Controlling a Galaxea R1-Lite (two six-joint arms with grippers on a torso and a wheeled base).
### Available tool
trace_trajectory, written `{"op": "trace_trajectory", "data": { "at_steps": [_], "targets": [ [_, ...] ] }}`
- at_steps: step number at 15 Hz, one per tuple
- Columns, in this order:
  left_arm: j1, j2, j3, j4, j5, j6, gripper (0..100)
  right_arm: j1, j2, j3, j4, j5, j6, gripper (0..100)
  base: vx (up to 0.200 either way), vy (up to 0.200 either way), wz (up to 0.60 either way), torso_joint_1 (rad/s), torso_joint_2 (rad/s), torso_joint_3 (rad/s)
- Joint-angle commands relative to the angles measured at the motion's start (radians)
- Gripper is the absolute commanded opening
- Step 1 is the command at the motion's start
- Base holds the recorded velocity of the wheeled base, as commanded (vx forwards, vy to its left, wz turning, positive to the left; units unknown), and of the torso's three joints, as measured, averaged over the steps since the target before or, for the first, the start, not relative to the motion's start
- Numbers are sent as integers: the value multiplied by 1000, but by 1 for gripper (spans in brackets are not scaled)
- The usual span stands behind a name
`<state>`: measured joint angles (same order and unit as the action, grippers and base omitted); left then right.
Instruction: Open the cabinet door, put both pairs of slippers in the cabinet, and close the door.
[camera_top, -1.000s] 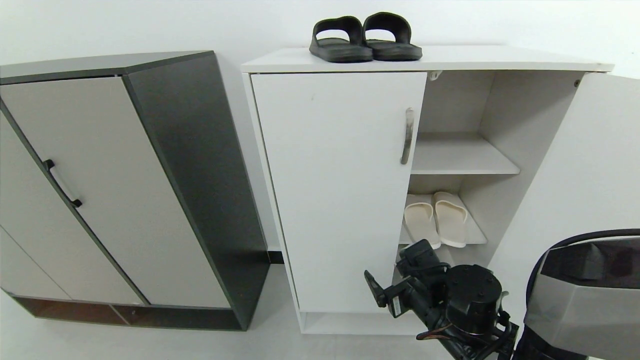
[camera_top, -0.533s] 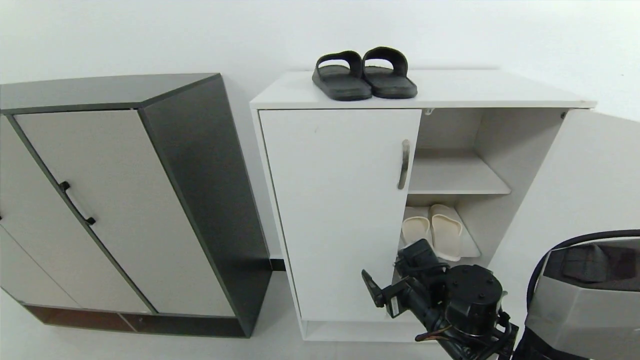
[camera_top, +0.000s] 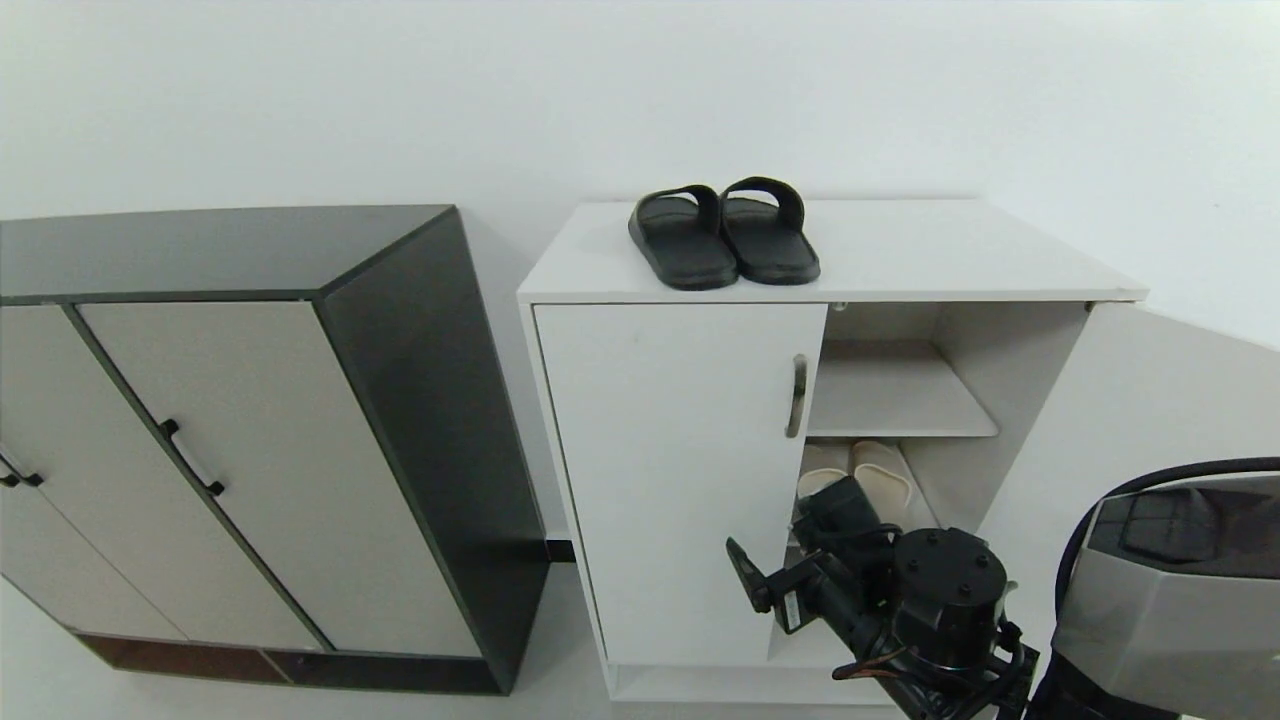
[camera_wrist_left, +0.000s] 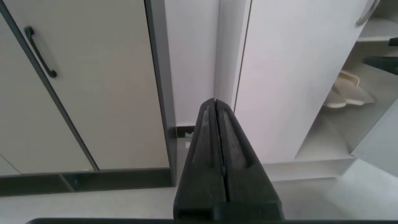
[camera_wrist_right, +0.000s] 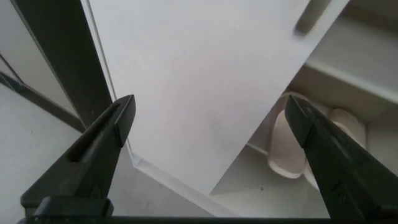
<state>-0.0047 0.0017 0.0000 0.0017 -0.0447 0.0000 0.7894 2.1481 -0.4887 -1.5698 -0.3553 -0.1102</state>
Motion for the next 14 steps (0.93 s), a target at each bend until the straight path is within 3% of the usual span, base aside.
{"op": "trace_trajectory", "data": {
  "at_steps": [1, 14],
  "targets": [
    [0, 0, 0, 0, 0, 0, 0, 2, -1, 1, -1, 1, 0, 100, 0, 0, 0, 173, -476, -305],
    [0, 0, 0, 0, 0, -2, 0, 5, -25, -1, -1, -1, 0, 100, 0, 0, 0, 212, -522, -318]
  ]
}}
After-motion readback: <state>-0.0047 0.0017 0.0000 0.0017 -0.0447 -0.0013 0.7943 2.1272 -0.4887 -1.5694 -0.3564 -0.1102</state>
